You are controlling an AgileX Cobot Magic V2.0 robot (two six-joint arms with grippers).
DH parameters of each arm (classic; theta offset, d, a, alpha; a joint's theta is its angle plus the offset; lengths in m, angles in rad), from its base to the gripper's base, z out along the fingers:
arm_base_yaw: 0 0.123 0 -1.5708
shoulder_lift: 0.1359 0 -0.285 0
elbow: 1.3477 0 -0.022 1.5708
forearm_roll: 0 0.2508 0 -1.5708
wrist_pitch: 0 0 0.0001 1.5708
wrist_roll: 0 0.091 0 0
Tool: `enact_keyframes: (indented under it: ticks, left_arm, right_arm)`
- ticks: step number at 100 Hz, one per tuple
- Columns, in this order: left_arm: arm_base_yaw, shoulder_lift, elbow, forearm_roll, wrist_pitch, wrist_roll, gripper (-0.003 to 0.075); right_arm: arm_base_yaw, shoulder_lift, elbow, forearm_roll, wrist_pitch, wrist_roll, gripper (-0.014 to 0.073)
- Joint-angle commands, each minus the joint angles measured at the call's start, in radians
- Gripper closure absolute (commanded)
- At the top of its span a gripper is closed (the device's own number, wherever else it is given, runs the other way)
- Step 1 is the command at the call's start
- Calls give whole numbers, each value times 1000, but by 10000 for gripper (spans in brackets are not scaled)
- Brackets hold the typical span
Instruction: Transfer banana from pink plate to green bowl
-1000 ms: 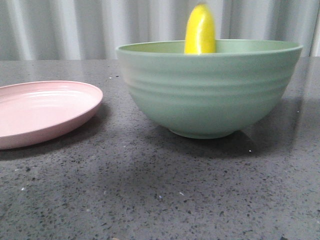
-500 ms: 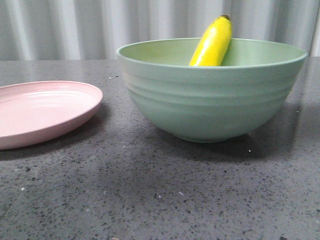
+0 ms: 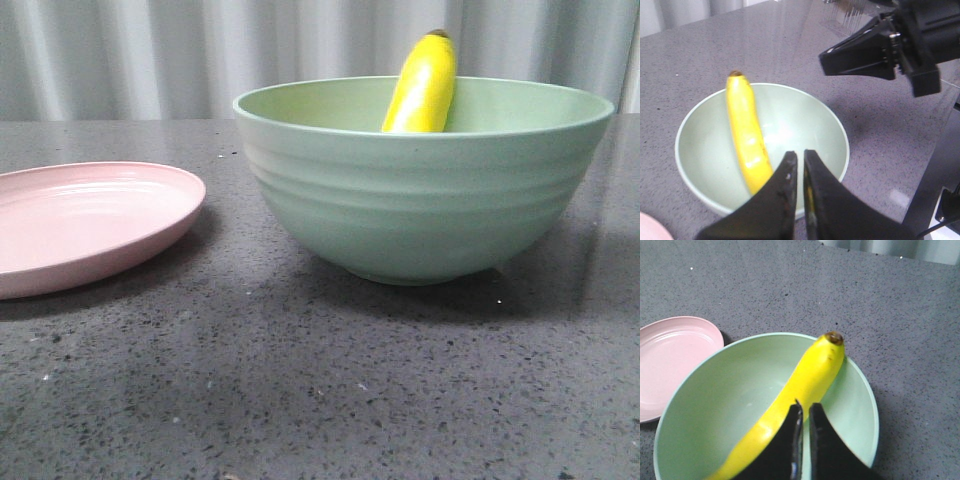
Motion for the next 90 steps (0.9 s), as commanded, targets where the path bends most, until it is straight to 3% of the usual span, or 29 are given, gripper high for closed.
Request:
enact_keyframes:
  ticks: [1, 32, 55, 90]
  left_arm:
    - [-7, -75, 42, -3, -98, 0, 741]
    - [-7, -414, 387, 7, -300, 6, 741]
    - [-7, -666, 588, 7, -321, 6, 741]
    - [-7, -789, 692, 7, -319, 6, 741]
  right_arm:
    - [-7, -74, 36, -9, -125, -15, 665]
    - [-7, -352, 288, -35, -305, -15, 665]
    - [-7, -557, 504, -80, -531, -15, 665]
    - [-7, -635, 629, -80, -539, -15, 665]
